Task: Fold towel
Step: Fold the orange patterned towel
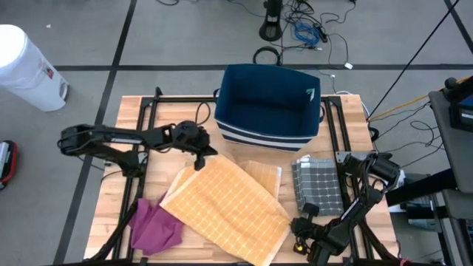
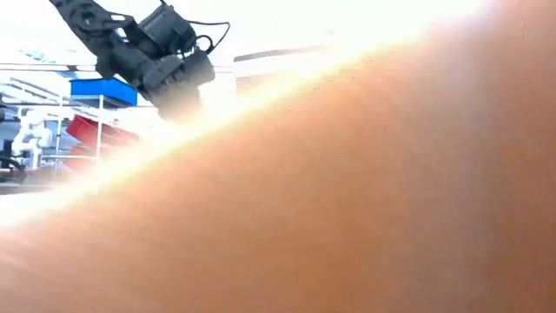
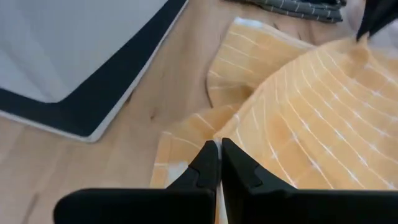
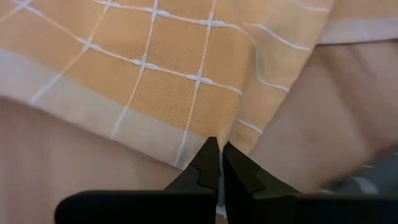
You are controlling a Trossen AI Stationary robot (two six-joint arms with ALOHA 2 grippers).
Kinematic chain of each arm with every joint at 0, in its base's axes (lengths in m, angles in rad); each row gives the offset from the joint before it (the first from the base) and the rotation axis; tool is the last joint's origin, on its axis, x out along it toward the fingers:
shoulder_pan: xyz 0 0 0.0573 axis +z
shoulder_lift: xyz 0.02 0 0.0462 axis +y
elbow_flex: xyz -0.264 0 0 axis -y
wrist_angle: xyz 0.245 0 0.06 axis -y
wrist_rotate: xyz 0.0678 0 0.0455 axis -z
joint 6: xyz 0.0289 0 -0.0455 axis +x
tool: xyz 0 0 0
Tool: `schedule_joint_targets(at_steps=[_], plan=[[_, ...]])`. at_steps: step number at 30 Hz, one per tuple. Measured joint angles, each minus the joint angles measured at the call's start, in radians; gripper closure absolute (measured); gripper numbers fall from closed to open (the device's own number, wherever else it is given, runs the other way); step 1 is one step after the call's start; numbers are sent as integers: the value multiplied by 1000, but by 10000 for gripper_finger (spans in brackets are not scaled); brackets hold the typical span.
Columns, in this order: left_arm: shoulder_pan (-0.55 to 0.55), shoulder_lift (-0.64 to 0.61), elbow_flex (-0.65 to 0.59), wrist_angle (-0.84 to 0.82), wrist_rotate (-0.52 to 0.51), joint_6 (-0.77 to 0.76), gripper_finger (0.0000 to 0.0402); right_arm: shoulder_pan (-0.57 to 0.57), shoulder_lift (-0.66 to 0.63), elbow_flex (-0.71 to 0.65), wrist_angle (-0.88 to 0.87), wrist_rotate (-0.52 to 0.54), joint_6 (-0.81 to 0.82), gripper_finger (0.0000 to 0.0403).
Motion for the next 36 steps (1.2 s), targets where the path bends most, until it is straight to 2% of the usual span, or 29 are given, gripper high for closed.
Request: schedule_joint_targets(at_steps=[6,13,19,27,33,36], plan=[[-53,-163,0,-149,-109,-1,399,-38,-72,0,-169,26,-10,402],[-118,-348,0,-213,-193,-27,399,-126,-199,1,-261,69,-160,402],[-191,-443,0,-225,-175,-27,399,-187,-348,2,-261,116,-341,402],[-350,-549,0,-241,-116,3,399,-233,-534,3,-249,177,-531,402],[-468,-617,0,-244,-123,10,399,-262,-629,4,-239,239,-633,403],[-523,-650,0,-219,-174,16,399,-279,-664,4,-228,276,-677,403]])
